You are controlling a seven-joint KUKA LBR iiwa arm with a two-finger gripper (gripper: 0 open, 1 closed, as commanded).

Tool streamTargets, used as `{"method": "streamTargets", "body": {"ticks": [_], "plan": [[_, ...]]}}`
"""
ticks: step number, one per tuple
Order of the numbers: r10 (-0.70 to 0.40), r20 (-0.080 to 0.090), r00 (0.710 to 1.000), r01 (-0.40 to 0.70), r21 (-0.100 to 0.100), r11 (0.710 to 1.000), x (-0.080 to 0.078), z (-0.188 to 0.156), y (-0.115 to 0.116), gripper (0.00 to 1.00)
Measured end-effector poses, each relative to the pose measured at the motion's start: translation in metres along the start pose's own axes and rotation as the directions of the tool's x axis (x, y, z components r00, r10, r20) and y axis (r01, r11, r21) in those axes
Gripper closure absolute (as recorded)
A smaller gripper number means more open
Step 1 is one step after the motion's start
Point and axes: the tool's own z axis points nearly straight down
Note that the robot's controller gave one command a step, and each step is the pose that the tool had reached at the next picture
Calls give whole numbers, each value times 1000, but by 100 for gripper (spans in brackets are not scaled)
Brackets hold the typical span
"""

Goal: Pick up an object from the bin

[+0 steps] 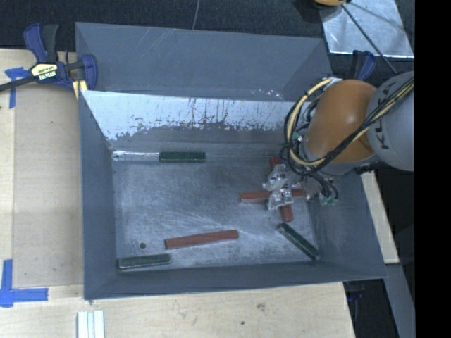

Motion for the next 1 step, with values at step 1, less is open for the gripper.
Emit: {"method": "streamTargets", "body": {"ticks": [1], "plan": [[1,-2,1000,-1,0,1000,17,-135,-12,100]]}}
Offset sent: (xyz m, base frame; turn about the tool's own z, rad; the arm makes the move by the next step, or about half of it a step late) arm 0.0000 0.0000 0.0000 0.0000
